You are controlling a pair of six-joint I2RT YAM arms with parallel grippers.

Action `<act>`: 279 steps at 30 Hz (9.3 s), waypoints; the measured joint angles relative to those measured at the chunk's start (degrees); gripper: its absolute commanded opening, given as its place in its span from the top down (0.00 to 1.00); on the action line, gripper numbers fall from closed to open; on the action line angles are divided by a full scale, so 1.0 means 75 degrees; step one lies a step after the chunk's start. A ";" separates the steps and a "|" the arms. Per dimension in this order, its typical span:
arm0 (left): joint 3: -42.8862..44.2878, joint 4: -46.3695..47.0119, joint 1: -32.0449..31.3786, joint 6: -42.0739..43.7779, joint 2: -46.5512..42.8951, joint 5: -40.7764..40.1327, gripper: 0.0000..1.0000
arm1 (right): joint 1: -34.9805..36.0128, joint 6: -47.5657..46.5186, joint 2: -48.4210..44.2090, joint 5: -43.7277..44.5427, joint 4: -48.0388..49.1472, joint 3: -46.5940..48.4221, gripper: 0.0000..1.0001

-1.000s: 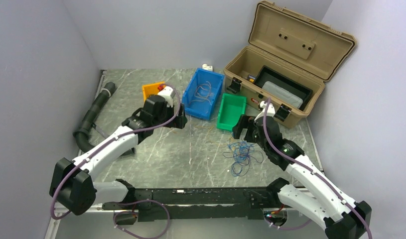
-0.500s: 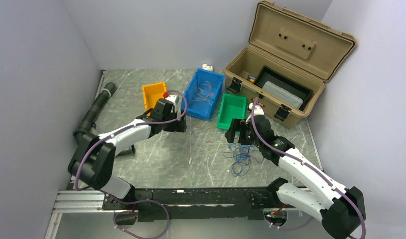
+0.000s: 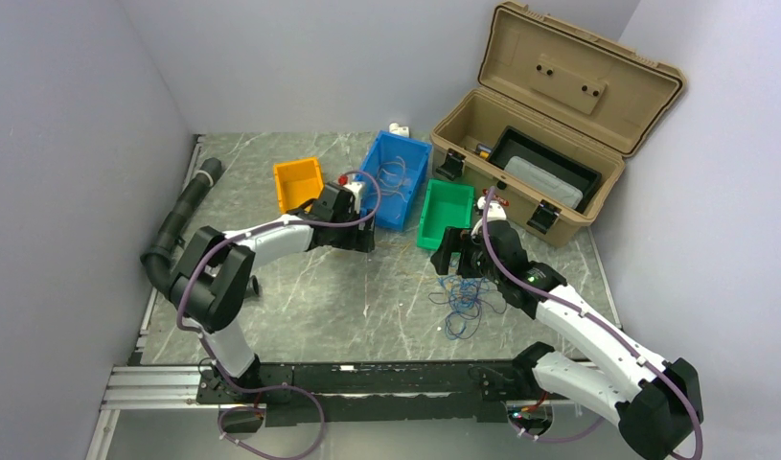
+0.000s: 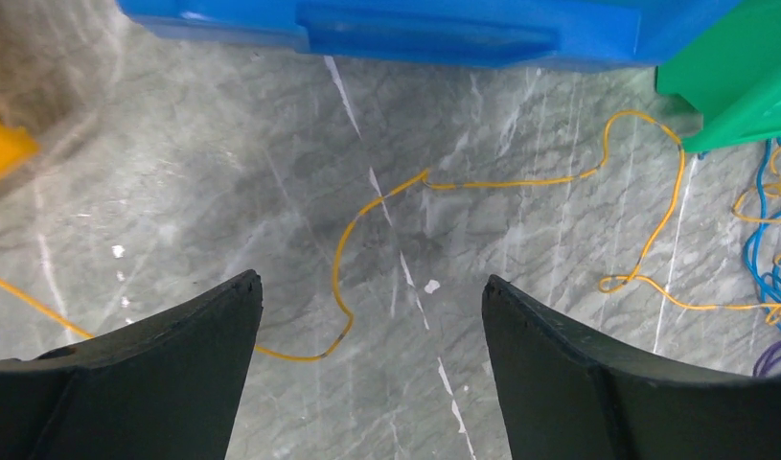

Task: Untangle the cables
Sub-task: Untie the cable, then place the cable in the bin.

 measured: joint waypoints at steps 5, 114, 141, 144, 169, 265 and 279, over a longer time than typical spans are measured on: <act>-0.0003 0.0061 0.0023 -0.0067 0.0160 0.0769 0.11 | 0.0000 -0.0052 0.0000 0.0000 0.0000 0.0003 0.04; -0.0504 -0.0323 -0.1139 -0.0443 -0.4756 -0.1711 1.00 | -0.0026 0.1874 0.2247 0.1204 -0.0256 -0.0597 0.34; 0.1035 -0.2247 0.1154 -0.0093 -0.6615 -0.3684 1.00 | -0.1230 0.2990 0.0353 0.1577 -0.0941 -0.1399 0.41; 0.1169 -0.2282 0.1387 -0.0090 -0.6685 -0.3777 1.00 | -0.1230 0.2891 0.0297 0.1565 -0.0938 -0.1399 0.33; 0.1148 -0.1582 0.1504 0.0306 -0.6190 0.0117 1.00 | -0.0682 -0.0396 -0.0350 -0.1996 0.1661 -0.0545 0.05; 0.4549 0.1728 -0.0335 -0.1568 0.2489 -0.2734 0.25 | -0.0676 -0.0513 -0.3130 0.0606 0.0807 -0.0935 0.03; 0.4672 -0.0204 -0.0303 -0.0653 0.1341 -0.2282 0.01 | -0.0676 -0.0277 -0.1466 0.0804 -0.0201 -0.0393 0.03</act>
